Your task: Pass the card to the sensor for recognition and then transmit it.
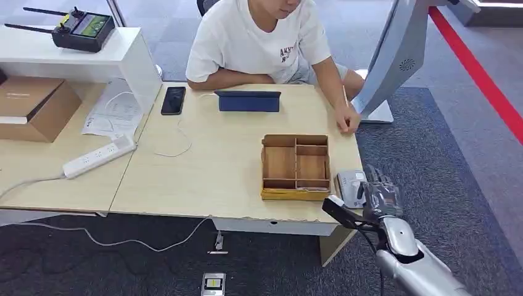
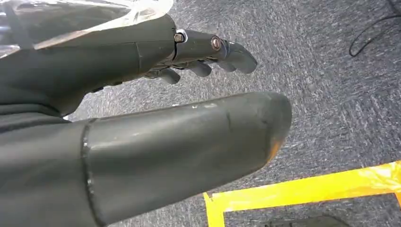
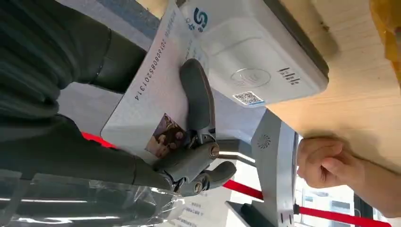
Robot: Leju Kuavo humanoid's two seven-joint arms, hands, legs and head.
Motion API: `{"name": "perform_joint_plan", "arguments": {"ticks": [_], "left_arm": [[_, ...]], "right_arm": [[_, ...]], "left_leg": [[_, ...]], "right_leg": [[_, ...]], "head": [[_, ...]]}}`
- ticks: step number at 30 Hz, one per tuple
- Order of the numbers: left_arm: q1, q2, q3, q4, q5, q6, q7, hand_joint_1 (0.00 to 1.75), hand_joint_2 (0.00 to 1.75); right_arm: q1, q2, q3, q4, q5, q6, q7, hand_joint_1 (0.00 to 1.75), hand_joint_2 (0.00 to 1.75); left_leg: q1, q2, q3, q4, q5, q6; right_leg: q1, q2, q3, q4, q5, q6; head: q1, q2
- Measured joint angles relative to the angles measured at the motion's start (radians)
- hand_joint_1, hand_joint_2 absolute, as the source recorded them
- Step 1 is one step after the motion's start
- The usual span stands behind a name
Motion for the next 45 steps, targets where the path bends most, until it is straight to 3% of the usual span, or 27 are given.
{"name": "perform_joint_plan", "arguments": {"ticks": [33,37,40,43,45], "left_arm": [[0.0,-0.002,0.0,0.0,-0.002,0.003,0.0,0.0,0.0],[0.0,-0.002,0.0,0.0,-0.006,0.003,-0.003,0.0,0.0],[0.003,-0.002,0.0,0.001,-0.016,0.003,-0.003,0.0,0.0],[0.003,-0.002,0.0,0.002,-0.022,0.003,-0.003,0.0,0.0],[0.003,-0.002,0.0,0.002,-0.022,0.003,-0.002,0.0,0.0]], "right_arm": [[0.0,0.037,-0.01,0.057,-0.023,-0.021,-0.062,1.75,1.75],[0.001,0.035,-0.023,0.053,-0.015,-0.081,-0.032,1.75,1.75],[0.006,0.022,-0.044,0.011,0.039,-0.153,0.031,1.75,1.75],[-0.008,0.002,-0.083,-0.086,0.111,-0.148,0.106,1.75,1.75],[-0.021,-0.004,-0.108,-0.147,0.142,-0.149,0.116,1.75,1.75]], "left_leg": [[0.0,0.0,0.003,0.0,0.0,0.0],[0.0,0.0,0.002,0.0,0.0,0.0],[0.0,0.0,0.001,0.0,0.0,0.0],[0.0,0.0,0.002,0.0,0.0,0.0],[0.0,0.0,0.002,0.0,0.0,0.0]], "right_leg": [[0.0,0.0,0.002,0.0,0.0,0.0],[0.0,0.0,0.003,0.0,0.001,0.0],[0.0,0.0,0.002,0.0,0.002,0.0],[0.0,0.0,0.002,0.0,0.002,0.0],[0.0,0.0,0.002,0.0,0.001,0.0]], "head": [[0.0,0.0],[0.0,0.0],[0.0,0.0],[0.0,0.0],[0.0,0.0]]}}
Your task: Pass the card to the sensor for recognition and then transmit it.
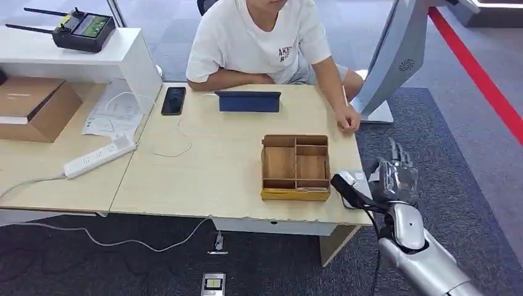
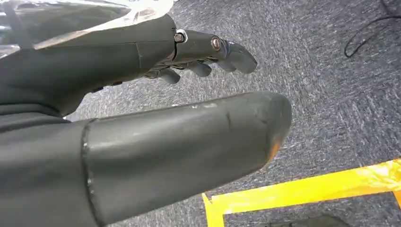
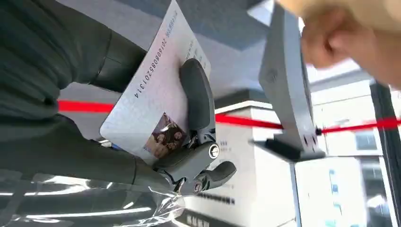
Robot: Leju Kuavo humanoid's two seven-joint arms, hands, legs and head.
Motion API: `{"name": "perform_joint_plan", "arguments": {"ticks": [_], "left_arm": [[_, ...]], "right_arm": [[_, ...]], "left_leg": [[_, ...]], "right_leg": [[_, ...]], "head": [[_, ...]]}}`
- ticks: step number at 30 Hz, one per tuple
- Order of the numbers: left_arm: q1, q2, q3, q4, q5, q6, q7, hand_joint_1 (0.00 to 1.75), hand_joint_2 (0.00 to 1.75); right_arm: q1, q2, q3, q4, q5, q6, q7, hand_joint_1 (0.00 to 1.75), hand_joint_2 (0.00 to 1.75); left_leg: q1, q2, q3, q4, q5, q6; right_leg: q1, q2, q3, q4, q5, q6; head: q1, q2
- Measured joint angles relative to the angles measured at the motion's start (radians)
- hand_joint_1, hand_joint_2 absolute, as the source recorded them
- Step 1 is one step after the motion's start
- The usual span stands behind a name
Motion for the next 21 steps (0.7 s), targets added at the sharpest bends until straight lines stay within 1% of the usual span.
{"name": "perform_joint_plan", "arguments": {"ticks": [5,10,14,18,21], "left_arm": [[0.0,0.0,0.0,0.0,0.003,0.0,0.012,0.0,0.0],[0.0,0.0,0.0,0.0,-0.007,0.0,0.012,0.0,0.0],[-0.001,-0.002,0.0,0.0,-0.025,0.0,0.01,0.0,0.0],[-0.004,-0.004,0.0,0.0,-0.049,-0.003,0.008,0.0,0.0],[-0.012,-0.005,0.0,0.0,-0.058,-0.014,0.015,0.0,0.0]], "right_arm": [[-0.054,-0.002,-0.027,-0.108,0.051,0.013,-0.008,1.75,1.75],[-0.12,0.015,-0.025,-0.156,0.09,0.044,-0.022,1.75,1.75],[-0.167,0.039,-0.016,-0.168,0.117,0.08,-0.037,1.75,1.75],[-0.219,0.074,0.002,-0.164,0.133,0.139,-0.054,1.75,1.75],[-0.255,0.103,0.022,-0.151,0.13,0.166,-0.076,1.75,1.75]], "left_leg": [[0.0,0.0,0.0,0.0,0.0,0.0],[0.0,0.0,0.0,0.0,0.0,0.0],[0.0,0.0,0.0,0.0,0.0,0.0],[0.0,0.0,-0.001,0.0,0.0,0.0],[0.0,0.0,-0.001,0.0,0.0,0.0]], "right_leg": [[0.0,0.0,0.0,0.0,0.0,0.0],[0.0,0.0,0.0,0.0,0.0,0.0],[0.0,0.0,0.0,0.0,0.0,0.0],[0.0,0.0,0.0,0.0,0.0,0.0],[0.0,0.0,-0.001,0.0,0.0,0.0]], "head": [[0.0,0.0],[0.0,0.0],[0.0,0.0],[0.0,0.0],[0.0,0.0]]}}
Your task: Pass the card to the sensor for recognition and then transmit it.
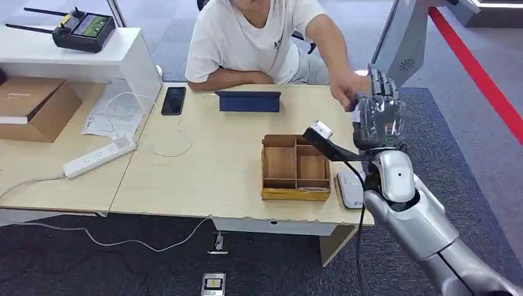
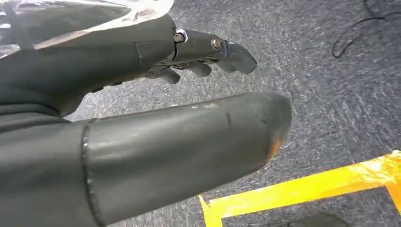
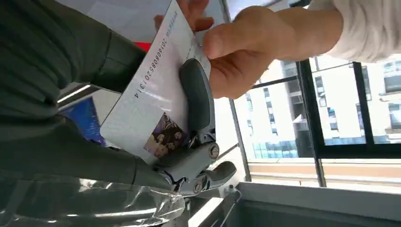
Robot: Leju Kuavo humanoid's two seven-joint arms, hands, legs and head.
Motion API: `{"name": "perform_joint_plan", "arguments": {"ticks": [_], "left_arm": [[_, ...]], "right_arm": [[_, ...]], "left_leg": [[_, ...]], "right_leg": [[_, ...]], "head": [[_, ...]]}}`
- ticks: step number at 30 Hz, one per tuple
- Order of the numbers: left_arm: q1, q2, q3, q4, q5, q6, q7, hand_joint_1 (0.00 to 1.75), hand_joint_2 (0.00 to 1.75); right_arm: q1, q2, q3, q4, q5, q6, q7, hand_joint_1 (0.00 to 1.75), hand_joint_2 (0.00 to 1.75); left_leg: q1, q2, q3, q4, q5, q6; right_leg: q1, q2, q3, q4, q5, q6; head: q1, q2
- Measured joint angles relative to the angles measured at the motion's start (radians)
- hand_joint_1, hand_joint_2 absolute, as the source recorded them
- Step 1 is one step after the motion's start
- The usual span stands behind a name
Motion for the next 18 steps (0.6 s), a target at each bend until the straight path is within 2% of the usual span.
{"name": "perform_joint_plan", "arguments": {"ticks": [12,13,14,15,16,18], "left_arm": [[-0.013,-0.001,0.0,0.0,-0.025,-0.006,0.019,0.0,0.0],[-0.013,-0.001,0.0,0.0,-0.025,-0.006,0.019,0.0,0.0],[-0.013,-0.001,0.0,0.0,-0.025,-0.006,0.019,0.0,0.0],[-0.013,-0.001,0.0,0.0,-0.025,-0.006,0.019,0.0,0.0],[-0.012,-0.001,-0.001,0.0,-0.025,-0.006,0.019,0.0,0.0],[-0.012,-0.001,-0.001,0.0,-0.025,-0.006,0.019,0.0,0.0]], "right_arm": [[-0.13,0.127,0.085,0.192,-0.041,0.016,-0.055,1.75,1.75],[-0.137,0.135,0.089,0.209,-0.045,0.016,-0.057,1.62,1.75],[-0.143,0.141,0.094,0.227,-0.051,0.014,-0.06,0.21,1.75],[-0.148,0.148,0.098,0.242,-0.054,0.012,-0.062,0.21,1.75],[-0.153,0.156,0.105,0.26,-0.058,0.01,-0.066,0.0,1.75],[-0.157,0.172,0.117,0.293,-0.073,-0.011,-0.079,0.0,1.75]], "left_leg": [[0.0,0.0,-0.002,0.0,0.0,0.0],[0.0,-0.001,-0.002,0.0,0.0,0.0],[0.0,-0.001,-0.003,0.0,0.0,-0.001],[0.0,-0.001,-0.003,0.0,0.0,-0.001],[0.0,0.0,-0.003,0.0,0.0,-0.001],[0.0,0.0,-0.003,0.0,0.0,-0.001]], "right_leg": [[0.0,0.0,-0.002,0.0,0.0,0.0],[0.0,0.0,-0.002,0.0,0.0,0.0],[0.0,0.0,-0.003,0.0,0.0,0.0],[0.0,0.0,-0.004,0.0,0.0,0.0],[0.0,0.0,-0.004,0.0,0.0,0.0],[0.0,0.0,-0.004,0.0,0.0,-0.001]], "head": [[0.001,0.0],[0.0,0.0],[0.0,0.0],[0.0,0.0],[0.0,0.0],[0.0,0.0]]}}
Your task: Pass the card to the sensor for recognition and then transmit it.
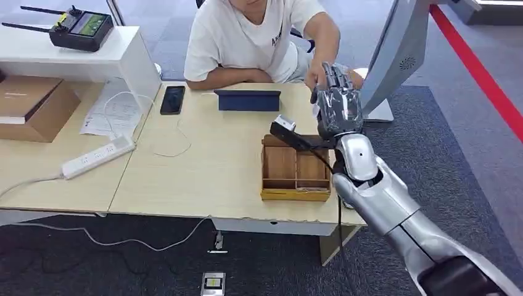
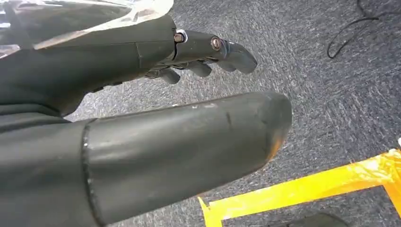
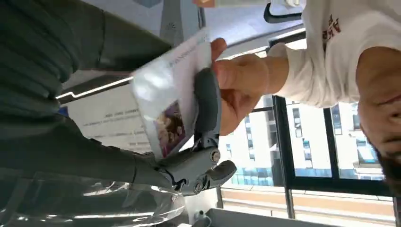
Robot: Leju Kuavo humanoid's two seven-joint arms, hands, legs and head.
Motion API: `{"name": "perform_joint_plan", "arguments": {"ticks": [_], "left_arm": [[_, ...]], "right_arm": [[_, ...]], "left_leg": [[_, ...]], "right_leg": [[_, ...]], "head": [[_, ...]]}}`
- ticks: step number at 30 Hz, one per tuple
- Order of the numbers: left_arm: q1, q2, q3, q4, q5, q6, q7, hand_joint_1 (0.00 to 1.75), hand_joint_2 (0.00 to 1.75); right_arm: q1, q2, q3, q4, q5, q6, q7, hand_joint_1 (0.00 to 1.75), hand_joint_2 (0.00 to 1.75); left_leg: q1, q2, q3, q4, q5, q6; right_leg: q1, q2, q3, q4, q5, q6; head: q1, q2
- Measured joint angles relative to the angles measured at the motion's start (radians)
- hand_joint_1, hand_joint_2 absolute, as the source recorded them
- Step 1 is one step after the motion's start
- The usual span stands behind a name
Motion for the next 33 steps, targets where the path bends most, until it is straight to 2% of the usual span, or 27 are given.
{"name": "perform_joint_plan", "arguments": {"ticks": [4,17,22,25,28,30,33], "left_arm": [[0.002,0.0,0.0,0.0,-0.001,-0.002,0.0,0.0,0.0],[0.013,0.0,0.0,0.0,0.0,-0.008,-0.002,0.0,0.0],[0.02,0.0,0.0,0.0,0.013,0.0,-0.009,0.0,0.0],[0.023,0.0,0.0,0.0,0.016,-0.002,-0.011,0.0,0.0],[0.027,0.001,0.0,0.0,0.021,-0.013,-0.011,0.0,0.0],[0.029,0.002,0.0,0.001,0.032,-0.016,-0.012,0.0,0.0],[0.032,0.003,0.002,0.001,0.044,-0.015,-0.017,0.0,0.0]], "right_arm": [[-0.002,0.016,0.014,0.034,-0.006,-0.052,-0.005,0.0,1.75],[-0.003,0.024,0.05,0.081,-0.058,-0.11,0.001,0.0,1.75],[0.018,0.024,0.034,0.037,-0.324,-0.14,-0.085,0.0,1.75],[0.056,0.023,0.007,-0.028,-0.679,-0.049,-0.175,0.0,1.75],[0.108,0.006,-0.019,-0.128,-0.933,0.046,-0.21,0.0,1.75],[0.144,-0.018,-0.031,-0.208,-1.048,0.095,-0.214,0.0,1.75],[0.197,-0.056,-0.04,-0.314,-1.111,0.132,-0.219,0.0,1.75]], "left_leg": [[0.0,0.0,0.0,0.0,0.0,0.0],[0.0,0.0,0.001,0.0,0.0,0.0],[0.0,0.0,0.001,0.0,0.0,0.0],[0.0,0.0,0.002,0.0,0.0,0.0],[0.0,0.0,0.002,0.0,0.0,0.0],[0.0,0.0,0.003,0.0,0.0,0.0],[0.0,0.0,0.003,0.0,0.0,0.0]], "right_leg": [[0.0,0.0,0.0,0.0,0.0,0.0],[0.0,0.0,0.001,0.0,0.0,0.0],[0.0,0.0,0.001,0.0,0.0,0.0],[0.0,0.0,0.001,0.0,0.0,0.0],[0.0,0.0,0.001,0.0,0.0,0.0],[0.0,0.0,0.001,0.0,0.0,0.0],[0.0,0.0,0.001,0.0,0.0,0.0]], "head": [[0.0,0.0],[0.0,0.0],[0.0,0.0],[0.0,0.0],[0.0,0.0],[0.0,0.0],[0.0,0.0]]}}
